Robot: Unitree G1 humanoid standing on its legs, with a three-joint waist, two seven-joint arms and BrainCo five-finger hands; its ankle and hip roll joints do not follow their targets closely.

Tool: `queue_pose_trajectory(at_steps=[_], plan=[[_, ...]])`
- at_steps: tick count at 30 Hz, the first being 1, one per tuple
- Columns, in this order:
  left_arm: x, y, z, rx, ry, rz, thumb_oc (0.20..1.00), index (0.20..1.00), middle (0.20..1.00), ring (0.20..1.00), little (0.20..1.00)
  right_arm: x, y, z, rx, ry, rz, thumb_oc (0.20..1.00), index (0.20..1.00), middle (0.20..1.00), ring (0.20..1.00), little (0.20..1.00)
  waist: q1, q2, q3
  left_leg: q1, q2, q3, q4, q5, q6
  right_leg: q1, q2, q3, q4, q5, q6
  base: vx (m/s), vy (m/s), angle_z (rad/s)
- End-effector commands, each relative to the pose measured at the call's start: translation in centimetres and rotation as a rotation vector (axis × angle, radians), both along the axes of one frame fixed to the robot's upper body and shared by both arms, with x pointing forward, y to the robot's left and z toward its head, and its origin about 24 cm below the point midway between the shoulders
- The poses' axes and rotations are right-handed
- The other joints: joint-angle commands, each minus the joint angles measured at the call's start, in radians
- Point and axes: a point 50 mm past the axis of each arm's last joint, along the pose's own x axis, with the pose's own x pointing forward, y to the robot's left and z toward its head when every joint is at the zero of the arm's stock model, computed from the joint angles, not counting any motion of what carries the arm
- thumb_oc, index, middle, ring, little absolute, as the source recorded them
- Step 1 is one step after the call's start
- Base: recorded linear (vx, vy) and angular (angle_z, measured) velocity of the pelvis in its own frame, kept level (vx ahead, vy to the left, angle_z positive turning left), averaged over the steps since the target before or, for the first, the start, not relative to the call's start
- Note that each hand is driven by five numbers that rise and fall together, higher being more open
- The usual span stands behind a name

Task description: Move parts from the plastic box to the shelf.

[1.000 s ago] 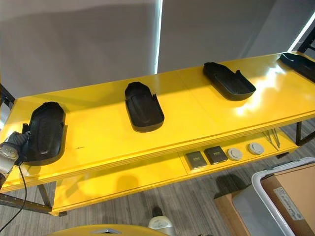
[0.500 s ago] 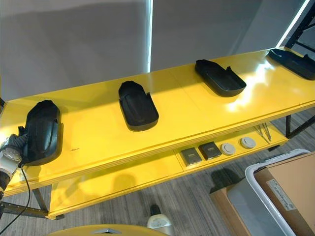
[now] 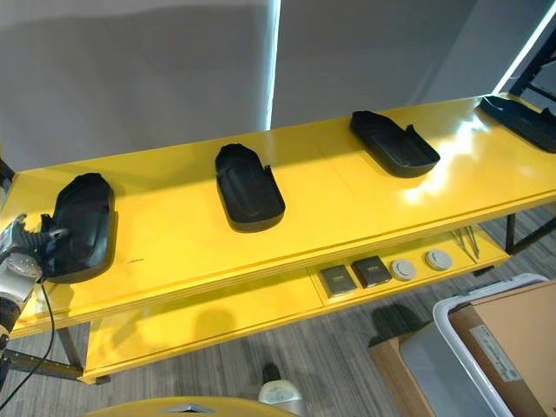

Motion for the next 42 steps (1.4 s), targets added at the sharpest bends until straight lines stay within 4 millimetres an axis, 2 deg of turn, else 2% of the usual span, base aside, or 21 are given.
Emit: queue_pose_trajectory(at_steps=[1, 2, 3, 5, 9, 11, 13, 17, 19, 21, 22, 23, 24, 25, 26, 29, 32, 35, 42], plan=[[2.7, 0.4, 7.9, 0.089, -0.294, -0.050, 1.000, 1.000, 1.000, 1.000, 1.000, 0.1, -0.4, 0.1, -0.030, 0.032, 0.073, 1.000, 1.000, 1.000, 1.000, 1.000, -0.009, 0.000, -0.027, -0.036, -0.030, -0.053, 0.055, -0.030, 0.054, 0.012, -0.005, 0.023, 0.054, -0.069, 0.033, -0.04, 0.013, 0.03], [2.8, 0.2, 9.2, 0.099, -0.350, -0.071, 1.000, 1.000, 1.000, 1.000, 1.000, 0.2, -0.3, 0.1, -0.029, 0.030, 0.072, 1.000, 1.000, 1.000, 1.000, 1.000, -0.004, 0.000, -0.029, -0.036, -0.030, -0.055, 0.054, -0.030, 0.054, 0.014, -0.005, 0.019, 0.053, -0.069, 0.032, -0.03, 0.009, 0.06], [2.8, 0.1, 9.4, 0.101, -0.360, -0.076, 1.000, 1.000, 1.000, 1.000, 1.000, 0.3, -0.3, 0.1, -0.028, 0.030, 0.072, 1.000, 1.000, 1.000, 1.000, 1.000, -0.003, 0.000, -0.030, -0.036, -0.031, -0.056, 0.054, -0.030, 0.054, 0.015, -0.005, 0.019, 0.052, -0.069, 0.032, -0.03, 0.005, 0.11], [2.8, -0.5, 11.8, 0.100, -0.469, -0.128, 1.000, 1.000, 1.000, 1.000, 1.000, 0.4, 0.0, 0.0, -0.027, 0.025, 0.066, 1.000, 1.000, 1.000, 1.000, 1.000, 0.008, 0.000, -0.033, -0.035, -0.031, -0.060, 0.055, -0.031, 0.054, 0.020, -0.006, 0.012, 0.050, -0.069, 0.030, -0.03, 0.005, 0.19], [2.1, -3.2, 16.4, 0.033, -0.690, -0.309, 1.000, 1.000, 1.000, 1.000, 1.000, 0.3, 0.6, -0.3, -0.027, 0.018, 0.050, 1.000, 1.000, 1.000, 1.000, 1.000, 0.036, -0.003, -0.039, -0.038, -0.030, -0.072, 0.054, -0.030, 0.051, 0.029, -0.009, -0.006, 0.041, -0.067, 0.029, -0.04, 0.006, 0.11], [1.4, -5.6, 17.5, -0.105, -0.755, -0.457, 1.000, 1.000, 1.000, 1.000, 1.000, 0.2, 0.9, -0.4, -0.028, 0.017, 0.051, 1.000, 1.000, 1.000, 1.000, 1.000, 0.055, -0.007, -0.042, -0.040, -0.029, -0.081, 0.053, -0.028, 0.048, 0.034, -0.009, -0.017, 0.034, -0.066, 0.028, -0.04, 0.001, 0.25], [0.8, -7.2, 17.7, -0.198, -0.768, -0.553, 1.000, 1.000, 1.000, 1.000, 1.000, 0.2, 1.0, -0.5, -0.028, 0.015, 0.047, 1.000, 1.000, 1.000, 1.000, 1.000, 0.065, -0.009, -0.044, -0.042, -0.028, -0.087, 0.052, -0.026, 0.045, 0.036, -0.009, -0.023, 0.031, -0.066, 0.028, -0.02, -0.004, 0.08], [-0.7, -10.7, 15.4, -0.530, -0.708, -0.746, 1.000, 1.000, 1.000, 1.000, 1.000, 0.4, 1.7, -0.7, -0.021, -0.003, 0.015, 1.000, 1.000, 1.000, 1.000, 1.000, 0.090, -0.013, -0.044, -0.048, -0.027, -0.101, 0.053, -0.022, 0.041, 0.038, -0.011, -0.036, 0.028, -0.063, 0.029, -0.03, -0.005, 0.10], [-2.1, -12.8, 12.7, -0.720, -0.639, -0.858, 1.000, 1.000, 1.000, 1.000, 1.000, 0.5, 2.2, -0.9, -0.013, -0.011, 0.000, 1.000, 1.000, 1.000, 1.000, 1.000, 0.109, -0.016, -0.037, -0.059, -0.028, -0.110, 0.058, -0.020, 0.040, 0.034, -0.012, -0.045, 0.030, -0.060, 0.028, -0.06, -0.011, 0.16], [-3.3, -13.5, 10.7, -0.733, -0.613, -0.861, 1.000, 1.000, 1.000, 1.000, 1.000, 0.3, 2.5, -1.0, -0.012, -0.011, -0.004, 1.000, 1.000, 1.000, 1.000, 1.000, 0.122, -0.018, -0.027, -0.067, -0.029, -0.118, 0.062, -0.019, 0.039, 0.033, -0.012, -0.050, 0.029, -0.057, 0.027, -0.07, -0.007, 0.06], [-3.5, -13.5, 8.5, -0.790, -0.572, -0.786, 1.000, 1.000, 1.000, 1.000, 1.000, 0.1, 2.6, -1.0, -0.012, -0.005, -0.004, 1.000, 1.000, 1.000, 1.000, 1.000, 0.132, -0.022, -0.022, -0.070, -0.032, -0.124, 0.061, -0.019, 0.039, 0.035, -0.014, -0.056, 0.025, -0.055, 0.028, -0.06, -0.008, 0.09], [-3.6, -13.5, 7.8, -0.794, -0.558, -0.771, 1.000, 1.000, 1.000, 1.000, 1.000, 0.0, 2.7, -1.1, -0.012, -0.003, -0.004, 1.000, 1.000, 1.000, 1.000, 1.000, 0.135, -0.023, -0.020, -0.071, -0.033, -0.125, 0.061, -0.018, 0.040, 0.036, -0.014, -0.057, 0.024, -0.054, 0.029, -0.04, -0.012, 0.15], [-3.8, -13.5, 6.7, -0.799, -0.538, -0.745, 0.846, 0.846, 0.846, 0.846, 0.846, -0.1, 2.8, -1.1, -0.012, 0.001, -0.005, 1.000, 1.000, 1.000, 1.000, 1.000, 0.140, -0.025, -0.018, -0.073, -0.034, -0.128, 0.062, -0.018, 0.041, 0.037, -0.014, -0.059, 0.022, -0.052, 0.029, -0.02, -0.013, 0.18], [-3.9, -13.6, 6.1, -0.802, -0.528, -0.734, 0.272, 0.272, 0.272, 0.272, 0.272, -0.1, 2.8, -1.2, -0.012, 0.002, -0.008, 1.000, 1.000, 1.000, 1.000, 1.000, 0.142, -0.026, -0.016, -0.073, -0.035, -0.129, 0.063, -0.018, 0.042, 0.037, -0.015, -0.060, 0.022, -0.051, 0.029, -0.02, -0.015, 0.15], [-4.0, -13.7, 5.6, -0.804, -0.524, -0.728, 0.200, 0.200, 0.200, 0.200, 0.200, -0.1, 2.8, -1.2, -0.012, 0.001, -0.009, 1.000, 1.000, 1.000, 1.000, 1.000, 0.145, -0.028, -0.014, -0.074, -0.035, -0.131, 0.063, -0.018, 0.043, 0.038, -0.015, -0.063, 0.021, -0.051, 0.029, -0.03, -0.014, 0.09], [-4.4, -14.4, 4.1, -0.860, -0.515, -0.704, 0.200, 0.200, 0.200, 0.200, 0.200, 0.0, 2.8, -1.2, -0.012, -0.005, -0.013, 1.000, 1.000, 1.000, 1.000, 1.000, 0.154, -0.031, -0.004, -0.078, -0.036, -0.136, 0.065, -0.015, 0.044, 0.036, -0.018, -0.070, 0.022, -0.048, 0.030, -0.03, -0.009, 0.06], [-4.3, -14.4, 3.6, -0.827, -0.510, -0.670, 0.200, 0.200, 0.200, 0.200, 0.200, 0.3, 2.9, -1.2, -0.011, -0.012, -0.015, 1.000, 1.000, 1.000, 1.000, 1.000, 0.153, -0.034, -0.002, -0.077, -0.036, -0.136, 0.064, -0.015, 0.044, 0.038, -0.019, -0.073, 0.020, -0.045, 0.031, -0.01, -0.004, 0.05], [-4.0, -14.5, 2.9, -0.893, -0.494, -0.631, 0.200, 0.200, 0.200, 0.200, 0.200, 0.5, 2.9, -1.2, -0.009, -0.016, -0.009, 1.000, 1.000, 1.000, 1.000, 1.000, 0.150, -0.037, -0.002, -0.077, -0.035, -0.131, 0.063, -0.016, 0.044, 0.037, -0.020, -0.075, 0.019, -0.045, 0.033, 0.00, 0.000, 0.00], [-4.0, -15.2, 1.6, -0.908, -0.447, -0.619, 0.200, 0.200, 0.200, 0.200, 0.200, 0.6, 3.1, -1.2, -0.010, -0.015, 0.011, 1.000, 1.000, 1.000, 1.000, 1.000, 0.138, -0.039, 0.002, -0.077, -0.032, -0.120, 0.067, -0.017, 0.044, 0.032, -0.019, -0.069, 0.021, -0.043, 0.034, 0.00, 0.000, 0.00]])
